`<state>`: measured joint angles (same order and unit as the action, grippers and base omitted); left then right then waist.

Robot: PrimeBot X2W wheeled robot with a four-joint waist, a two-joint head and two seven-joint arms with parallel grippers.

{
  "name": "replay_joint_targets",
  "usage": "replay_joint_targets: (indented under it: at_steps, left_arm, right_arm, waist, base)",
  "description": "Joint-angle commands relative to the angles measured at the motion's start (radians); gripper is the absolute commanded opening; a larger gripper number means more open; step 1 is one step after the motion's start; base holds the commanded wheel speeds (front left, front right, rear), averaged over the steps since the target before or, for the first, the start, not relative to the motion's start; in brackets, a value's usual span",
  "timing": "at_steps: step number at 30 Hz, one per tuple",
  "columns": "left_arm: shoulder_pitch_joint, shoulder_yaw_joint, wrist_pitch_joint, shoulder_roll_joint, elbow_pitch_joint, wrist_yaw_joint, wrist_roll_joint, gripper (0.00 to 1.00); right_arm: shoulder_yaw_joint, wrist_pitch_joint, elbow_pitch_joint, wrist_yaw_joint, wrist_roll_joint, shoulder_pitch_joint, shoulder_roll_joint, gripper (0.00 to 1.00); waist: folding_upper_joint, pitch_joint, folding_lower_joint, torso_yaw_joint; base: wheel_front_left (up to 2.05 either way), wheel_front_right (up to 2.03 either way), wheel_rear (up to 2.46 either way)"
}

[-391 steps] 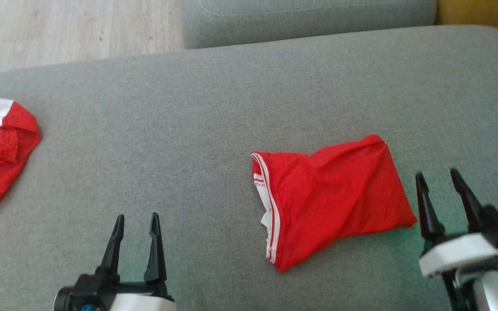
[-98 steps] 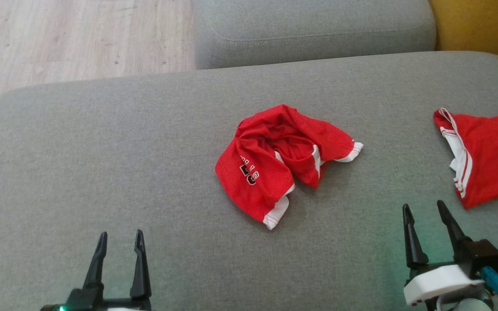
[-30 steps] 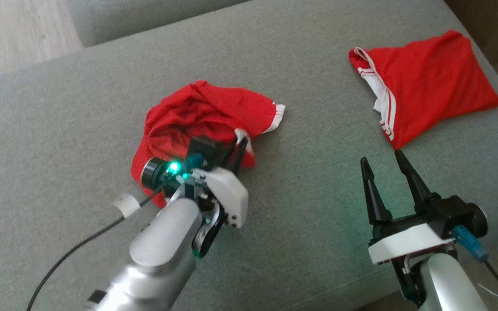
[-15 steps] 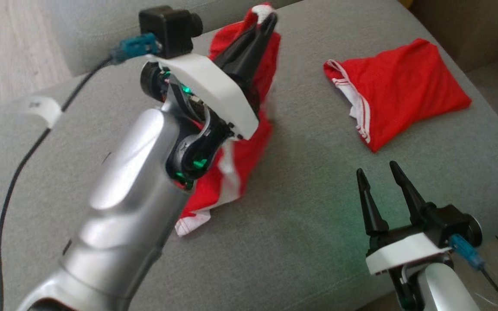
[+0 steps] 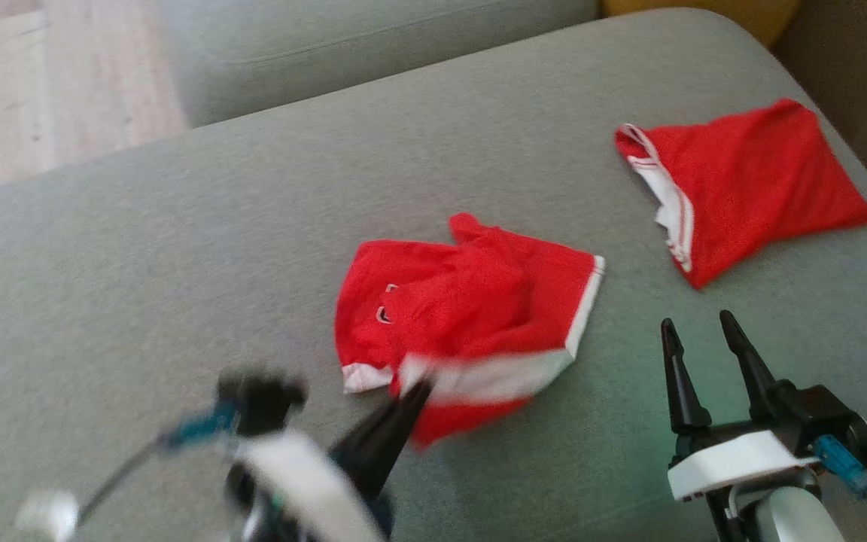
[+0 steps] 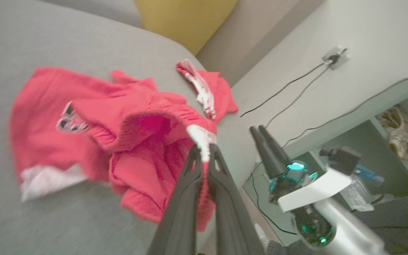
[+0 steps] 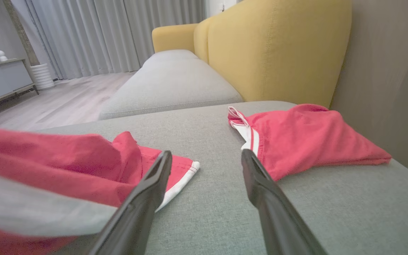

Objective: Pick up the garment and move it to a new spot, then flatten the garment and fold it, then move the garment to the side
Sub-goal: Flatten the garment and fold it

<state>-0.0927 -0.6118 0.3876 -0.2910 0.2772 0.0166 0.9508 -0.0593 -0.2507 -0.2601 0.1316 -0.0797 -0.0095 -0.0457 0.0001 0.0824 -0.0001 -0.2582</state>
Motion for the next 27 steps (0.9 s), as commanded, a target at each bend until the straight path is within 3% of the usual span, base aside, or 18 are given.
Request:
replay_joint_targets:
  at_steps: [1, 5, 8, 13, 20, 21, 22, 23, 24, 27]
  left_arm:
    - [0.035, 0.054, -0.033, -0.037, 0.038, 0.018, -0.003, 0.00]
    - [0.198, 0.099, -0.111, -0.062, -0.023, 0.047, 0.029, 0.00]
    - [0.263, 0.125, -0.160, -0.057, -0.084, 0.046, 0.053, 0.00]
    - [0.298, 0.162, -0.207, -0.028, -0.182, 0.029, 0.108, 0.00]
    - [0.250, 0.190, -0.284, -0.025, -0.351, -0.008, 0.076, 0.00]
    - [0.240, 0.189, -0.294, -0.026, -0.367, -0.014, 0.066, 0.12]
    - [0.231, 0.192, -0.310, -0.026, -0.381, -0.017, 0.054, 0.41]
    - [0.222, 0.194, -0.328, -0.029, -0.396, -0.016, 0.036, 0.88]
    - [0.215, 0.195, -0.344, -0.033, -0.411, -0.012, 0.018, 1.00]
    - [0.204, 0.192, -0.378, -0.050, -0.445, 0.014, -0.037, 1.00]
  right_arm:
    - [-0.019, -0.011, 0.034, -0.001, 0.008, -0.023, -0.005, 1.00]
    - [-0.011, -0.011, 0.030, -0.001, 0.021, -0.011, -0.005, 1.00]
    - [-0.006, -0.011, 0.025, -0.001, 0.031, -0.001, -0.005, 1.00]
    - [-0.008, -0.011, 0.021, -0.001, 0.043, 0.004, -0.005, 1.00]
    - [-0.020, -0.011, 0.013, -0.001, 0.055, 0.000, -0.005, 1.00]
    - [-0.019, -0.011, 0.013, -0.001, 0.057, 0.000, -0.005, 1.00]
    - [-0.019, -0.011, 0.013, -0.001, 0.058, 0.001, -0.005, 1.00]
    - [-0.020, -0.011, 0.013, -0.001, 0.060, 0.001, -0.005, 1.00]
    - [-0.021, -0.011, 0.013, -0.001, 0.061, 0.002, -0.005, 1.00]
    - [-0.018, -0.011, 0.013, -0.001, 0.062, 0.003, -0.005, 1.00]
  waist:
    - [-0.0001, -0.005, 0.0001, 0.036]
    - [-0.0001, -0.014, 0.0001, 0.091]
    - [-0.0001, -0.026, 0.0001, 0.133]
    - [-0.0001, -0.040, 0.0001, 0.180]
    - [-0.0001, -0.051, 0.0001, 0.231]
    - [-0.0001, -0.052, 0.0001, 0.236]
    - [-0.0001, -0.052, 0.0001, 0.240]
    - [-0.0001, -0.051, 0.0001, 0.243]
    - [-0.0001, -0.051, 0.0001, 0.245]
    - [-0.0001, -0.052, 0.0001, 0.247]
  base:
    - [0.00, 0.00, 0.00]
    - [0.00, 0.00, 0.00]
    - [0.00, 0.00, 0.00]
    - [0.00, 0.00, 0.00]
    - [0.00, 0.00, 0.00]
    - [0.00, 0.00, 0.00]
    - [0.00, 0.00, 0.00]
    - [0.00, 0.00, 0.00]
    - [0.00, 0.00, 0.00]
    - [0.00, 0.00, 0.00]
